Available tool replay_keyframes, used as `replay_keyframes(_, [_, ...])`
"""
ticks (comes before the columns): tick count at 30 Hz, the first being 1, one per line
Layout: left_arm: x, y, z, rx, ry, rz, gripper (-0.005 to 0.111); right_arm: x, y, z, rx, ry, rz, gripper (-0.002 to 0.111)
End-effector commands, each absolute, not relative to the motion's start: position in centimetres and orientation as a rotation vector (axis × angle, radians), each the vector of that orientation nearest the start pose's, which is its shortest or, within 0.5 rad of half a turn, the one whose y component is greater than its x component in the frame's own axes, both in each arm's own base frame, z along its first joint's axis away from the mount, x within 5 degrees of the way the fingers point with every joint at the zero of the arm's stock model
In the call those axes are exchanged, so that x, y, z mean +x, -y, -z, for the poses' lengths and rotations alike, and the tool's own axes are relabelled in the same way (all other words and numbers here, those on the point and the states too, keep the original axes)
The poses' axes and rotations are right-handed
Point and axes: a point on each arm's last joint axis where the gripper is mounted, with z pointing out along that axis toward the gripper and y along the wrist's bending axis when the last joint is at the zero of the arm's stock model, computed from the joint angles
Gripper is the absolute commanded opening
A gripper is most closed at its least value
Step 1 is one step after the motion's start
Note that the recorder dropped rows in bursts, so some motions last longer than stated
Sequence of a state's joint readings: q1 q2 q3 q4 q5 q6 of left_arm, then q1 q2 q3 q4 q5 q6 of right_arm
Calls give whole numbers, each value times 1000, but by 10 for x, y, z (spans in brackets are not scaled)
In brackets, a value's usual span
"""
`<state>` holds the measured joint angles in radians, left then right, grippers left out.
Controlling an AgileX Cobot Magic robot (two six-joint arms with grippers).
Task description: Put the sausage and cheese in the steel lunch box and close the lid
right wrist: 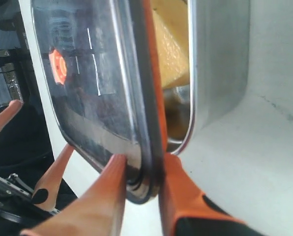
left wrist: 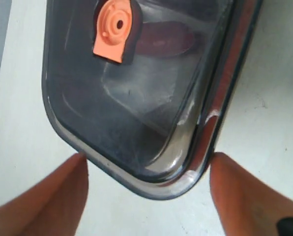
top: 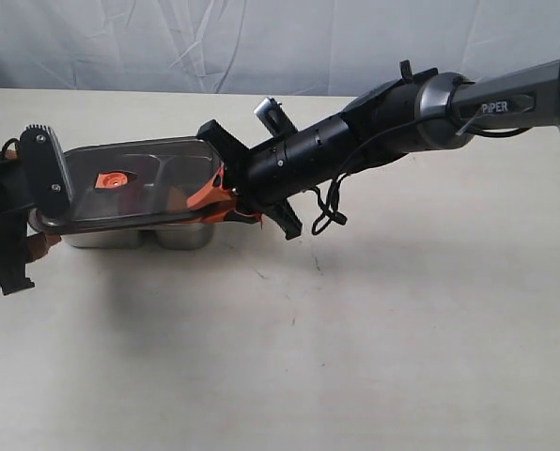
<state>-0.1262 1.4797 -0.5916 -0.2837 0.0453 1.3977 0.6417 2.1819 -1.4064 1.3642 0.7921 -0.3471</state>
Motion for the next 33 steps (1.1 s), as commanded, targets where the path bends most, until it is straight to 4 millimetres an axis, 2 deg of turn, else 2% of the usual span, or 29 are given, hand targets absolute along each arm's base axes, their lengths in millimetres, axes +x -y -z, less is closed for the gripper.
replay_keyframes(1, [261,32,-186,1455,-1939,-483,67,318,-313,-136,14,-2837,-1450,-1])
replay_keyframes(16, [255,31,-213,1429,-1822,-570,67,320,-313,-137,58,-2821,-1456,-1])
replay_keyframes(20, [249,30,-230,1295,-1816,-559,67,320,-313,-137,60,-2820,-1458,-1])
replay_keyframes(22, [244,30,-238,1137,-1879,-473,65,320,-313,-137,60,-2820,-1458,-1])
replay_keyframes(25, [237,32,-244,872,-1995,-289,52,320,-313,-137,59,-2821,-1460,-1])
replay_keyframes(27, [233,33,-244,726,-2069,-168,40,319,-313,-137,55,-2823,-1464,-1])
replay_keyframes(33, [220,38,-233,391,-2339,131,4,319,-313,-137,61,-2824,-1470,-1])
